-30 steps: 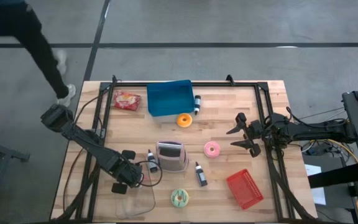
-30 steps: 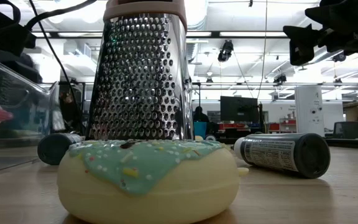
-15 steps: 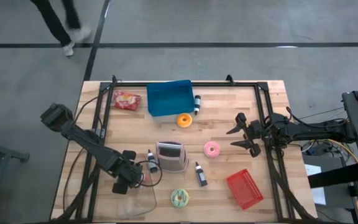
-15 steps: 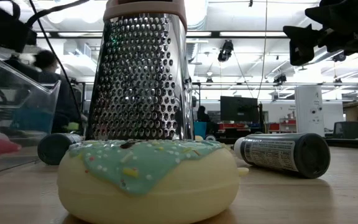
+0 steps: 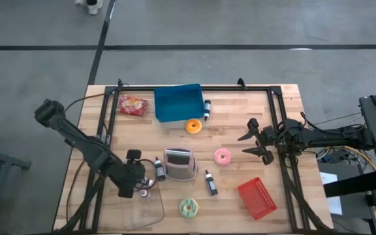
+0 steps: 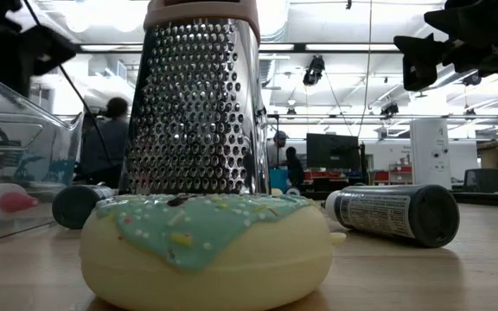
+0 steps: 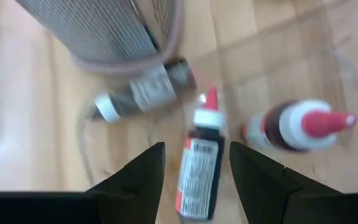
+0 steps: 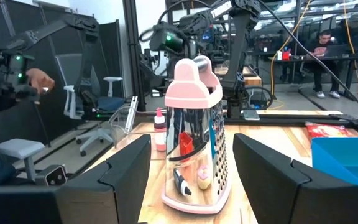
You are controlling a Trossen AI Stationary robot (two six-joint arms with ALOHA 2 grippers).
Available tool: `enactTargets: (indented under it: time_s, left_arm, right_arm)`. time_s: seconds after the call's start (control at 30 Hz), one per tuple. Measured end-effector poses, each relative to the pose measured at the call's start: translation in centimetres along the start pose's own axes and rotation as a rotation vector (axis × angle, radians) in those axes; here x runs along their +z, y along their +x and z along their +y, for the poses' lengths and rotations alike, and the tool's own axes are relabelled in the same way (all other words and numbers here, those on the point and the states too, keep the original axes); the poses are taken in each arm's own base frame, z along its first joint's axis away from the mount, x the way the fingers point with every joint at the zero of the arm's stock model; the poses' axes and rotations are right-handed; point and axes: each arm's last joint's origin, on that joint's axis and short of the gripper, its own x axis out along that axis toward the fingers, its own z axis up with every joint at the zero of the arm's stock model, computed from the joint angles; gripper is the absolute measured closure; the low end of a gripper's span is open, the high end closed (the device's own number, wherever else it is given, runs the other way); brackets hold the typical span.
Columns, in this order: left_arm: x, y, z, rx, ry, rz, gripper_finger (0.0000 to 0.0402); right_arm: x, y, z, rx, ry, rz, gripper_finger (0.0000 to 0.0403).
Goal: Pick & Place Food Item
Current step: Put the pink donut into the red bin
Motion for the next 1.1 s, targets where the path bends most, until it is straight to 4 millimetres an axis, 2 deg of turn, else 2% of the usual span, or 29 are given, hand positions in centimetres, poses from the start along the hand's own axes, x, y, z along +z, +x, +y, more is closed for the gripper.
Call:
enactTargets:
  time_s: [0.17, 0.4, 0.63, 0.97, 1.1]
  left_arm:
    - [-0.1, -1.1, -0.3, 0.037, 0.049, -0.19, 0.0216]
    - [-0.7, -1.9, -0.3, -0.045, 0.11, -0.414, 0.0216]
    - [-1.6, -3.0, 0.7, -0.045, 0.172, -0.646, 0.0216]
    - [-4.1, -4.5, 2.8, -0.067, 0.184, -0.771, 0.0216]
    - [-4.9, -4.6, 3.3, -0.093, 0.199, -0.819, 0.0216]
  right_arm:
    - [0.0, 0.0, 0.0, 0.0, -0.009, 0.0, 0.0179]
    - [0.0, 0.0, 0.0, 0.006, -0.025, 0.001, 0.0179]
    - [0.0, 0.0, 0.0, 0.009, -0.05, 0.0, 0.0179]
    - [0.0, 0.0, 0.0, 0.009, -0.057, 0.0, 0.0179]
    - [0.0, 0.0, 0.0, -0.003, 0.016, -0.001, 0.0179]
